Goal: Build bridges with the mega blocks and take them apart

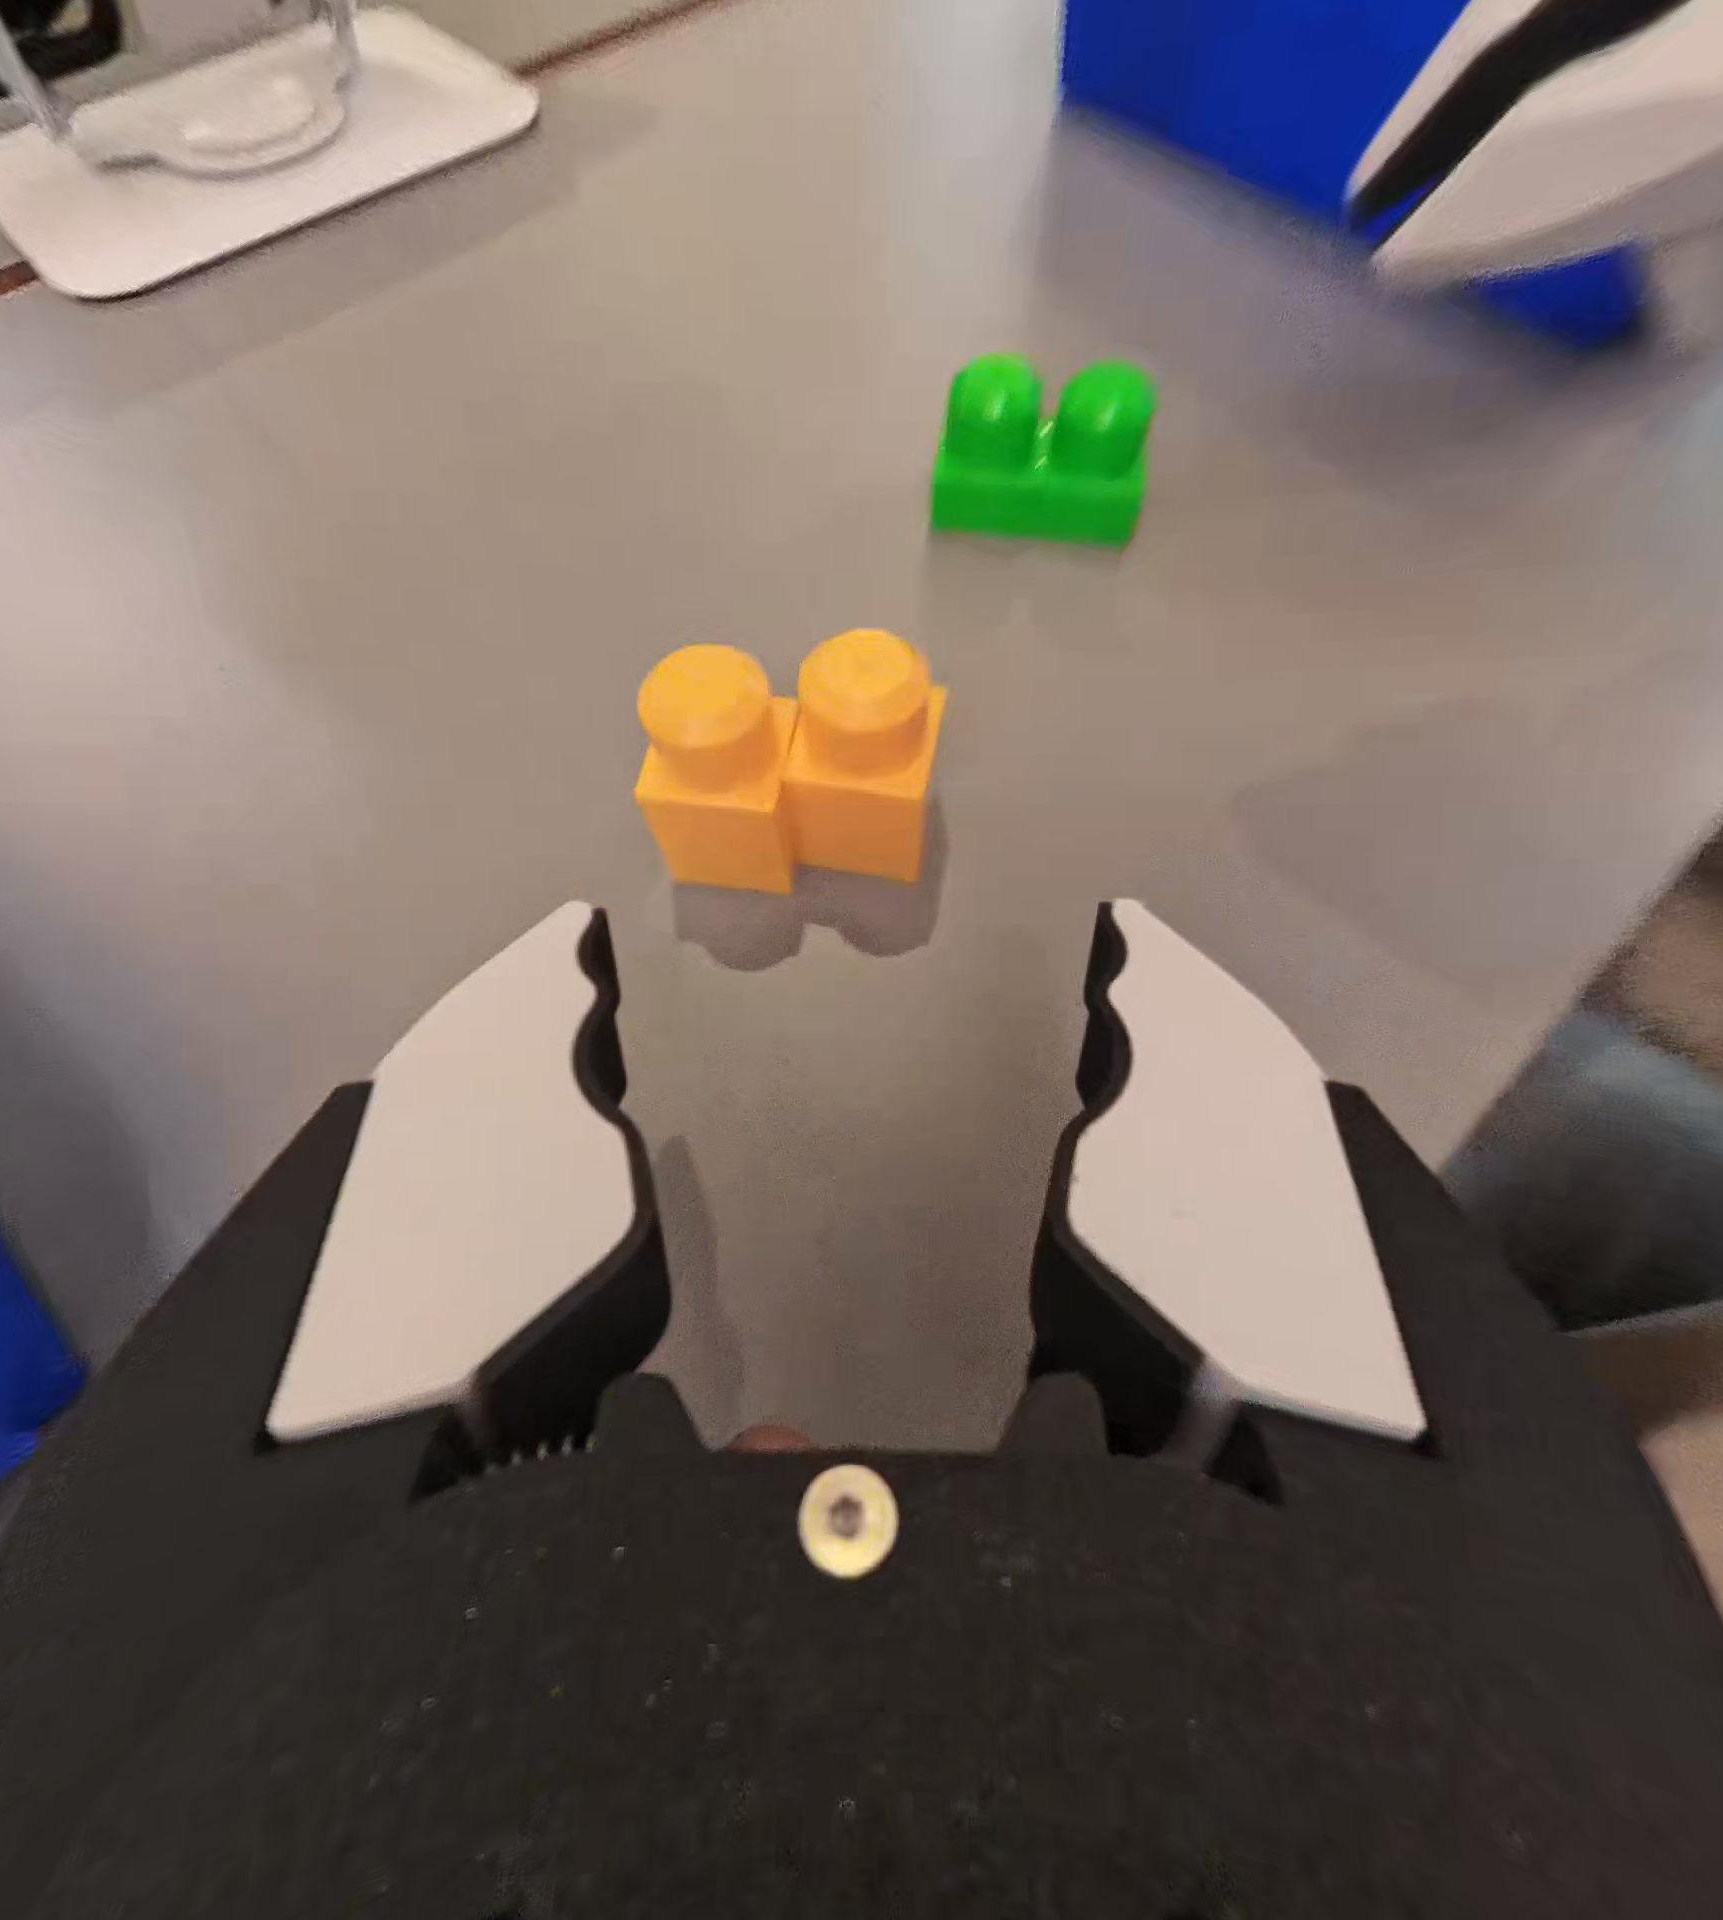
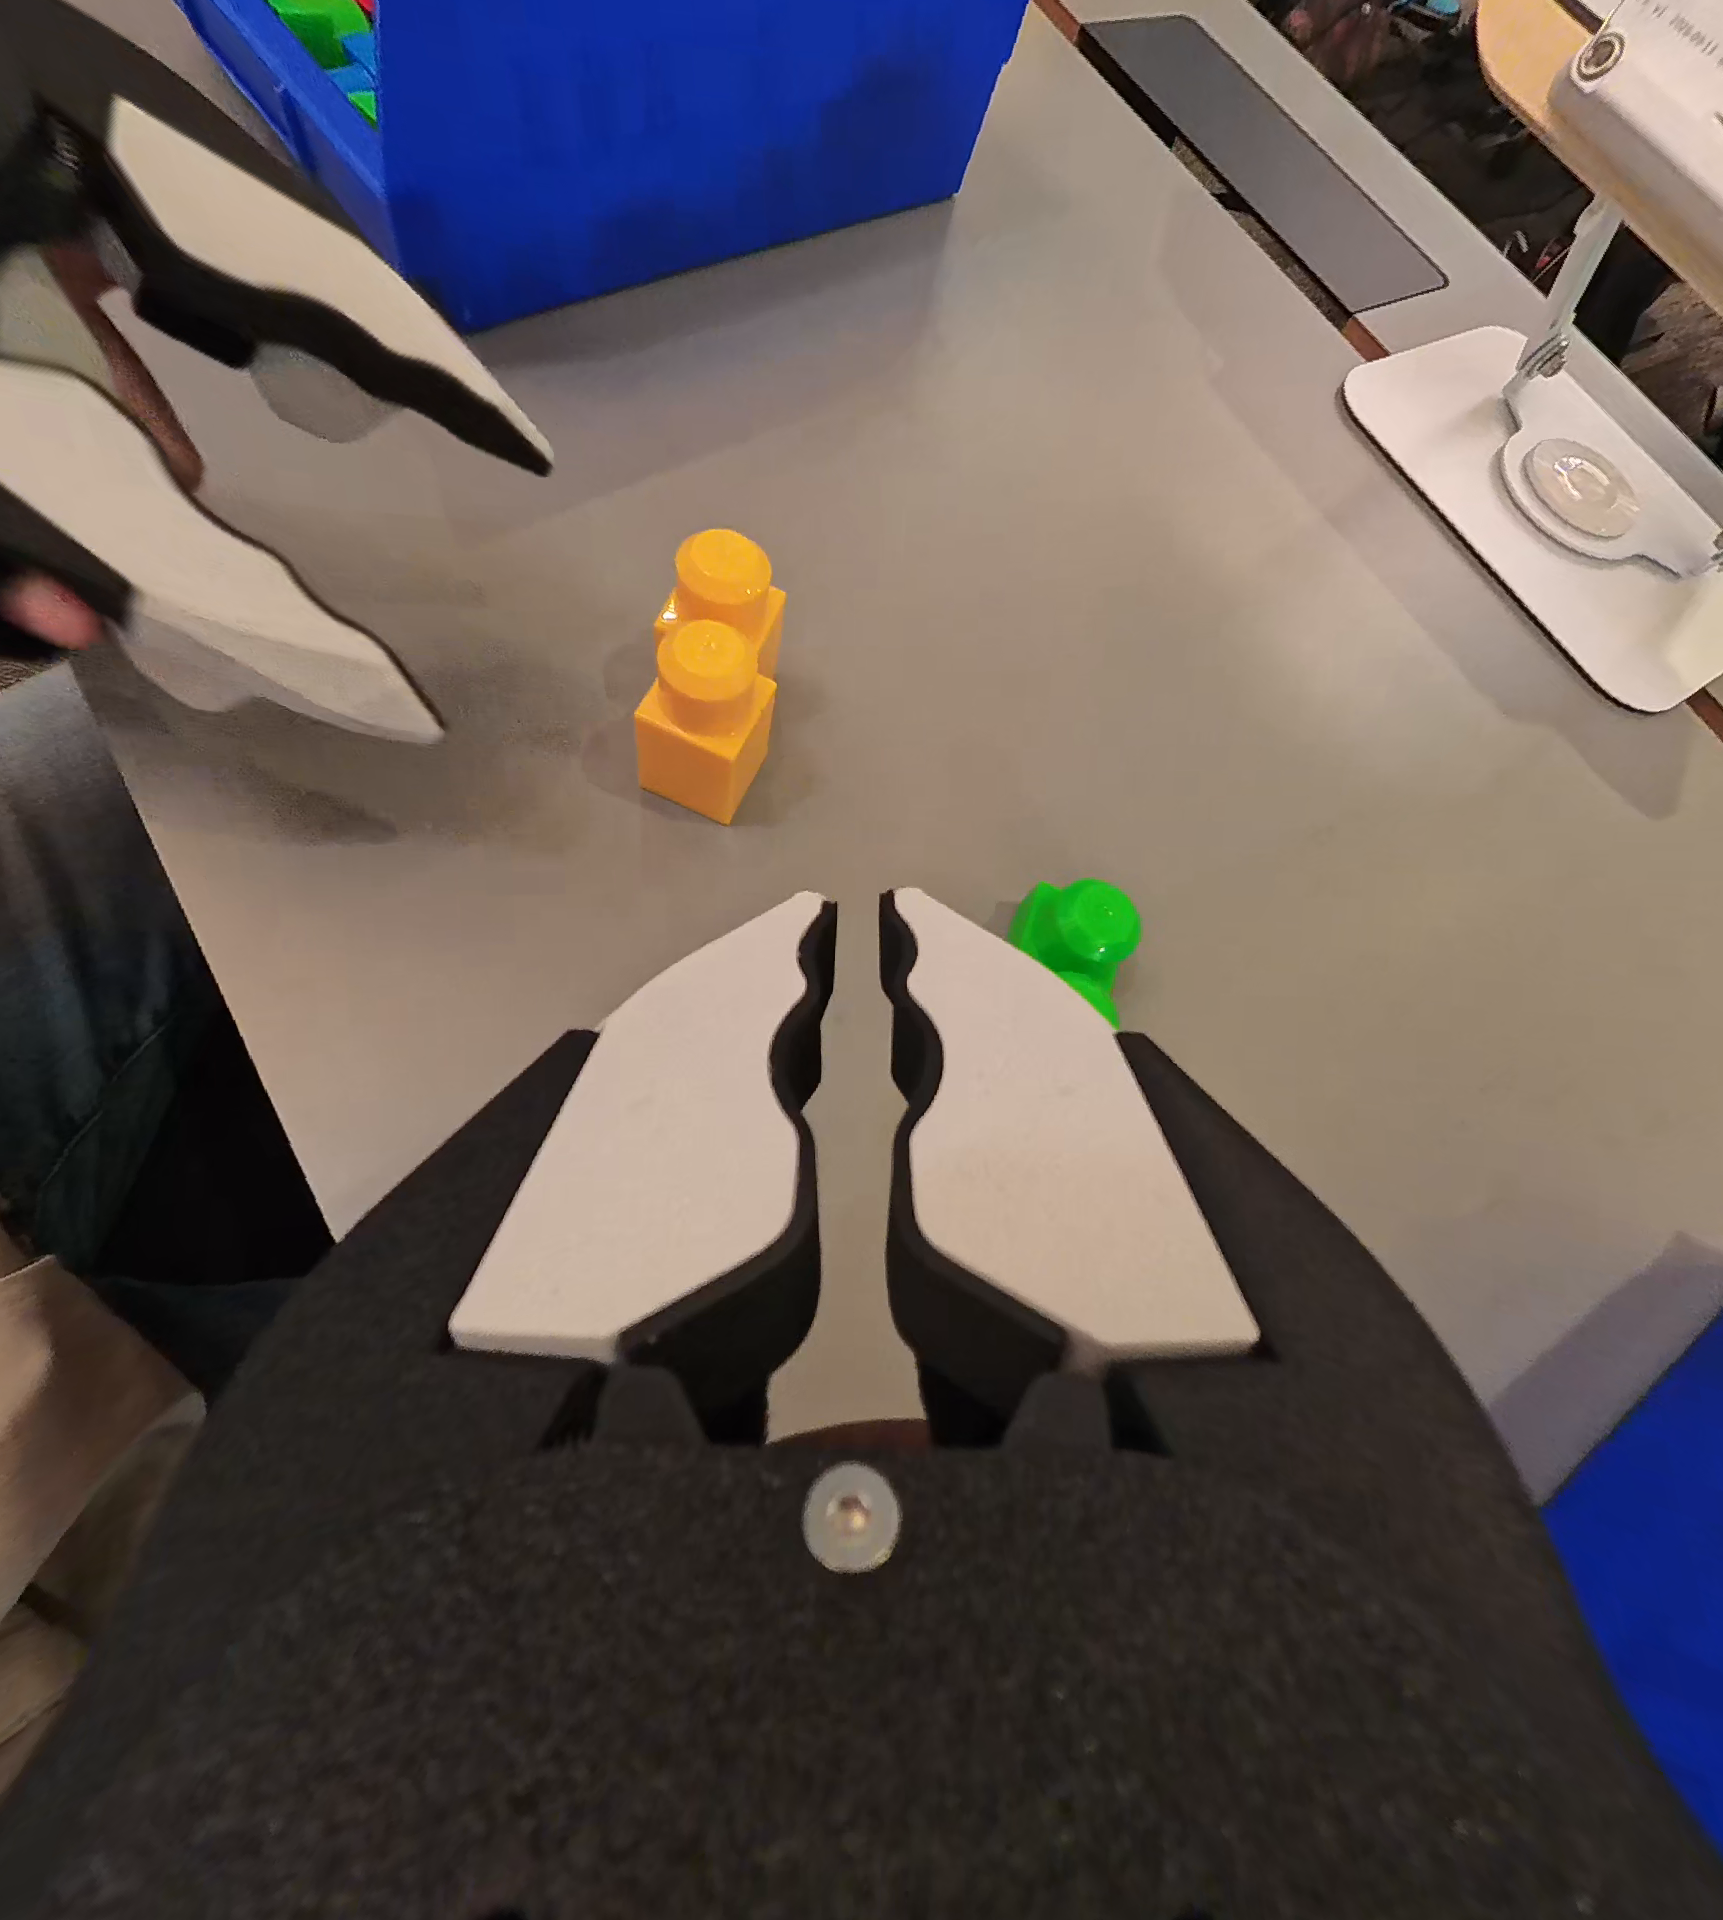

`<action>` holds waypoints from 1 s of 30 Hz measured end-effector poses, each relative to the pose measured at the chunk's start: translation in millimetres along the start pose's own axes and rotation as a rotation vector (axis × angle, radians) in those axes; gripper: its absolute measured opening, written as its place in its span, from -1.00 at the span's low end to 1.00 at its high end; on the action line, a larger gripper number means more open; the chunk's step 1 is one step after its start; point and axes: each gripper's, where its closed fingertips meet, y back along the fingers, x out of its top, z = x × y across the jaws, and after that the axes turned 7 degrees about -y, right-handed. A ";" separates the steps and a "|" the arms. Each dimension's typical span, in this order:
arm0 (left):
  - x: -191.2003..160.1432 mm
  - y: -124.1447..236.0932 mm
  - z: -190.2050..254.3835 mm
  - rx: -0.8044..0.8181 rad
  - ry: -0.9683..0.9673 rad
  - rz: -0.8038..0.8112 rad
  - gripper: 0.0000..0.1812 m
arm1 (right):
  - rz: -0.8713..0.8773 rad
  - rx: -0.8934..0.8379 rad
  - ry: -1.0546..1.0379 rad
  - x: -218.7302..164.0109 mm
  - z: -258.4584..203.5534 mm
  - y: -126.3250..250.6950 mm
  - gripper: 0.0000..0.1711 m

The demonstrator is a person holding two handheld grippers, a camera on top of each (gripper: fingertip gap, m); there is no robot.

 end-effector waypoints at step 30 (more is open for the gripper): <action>-2.9 -52.2 -6.9 -0.052 0.148 -0.057 -0.03 | -0.004 -0.003 0.003 -1.0 0.9 1.6 -0.91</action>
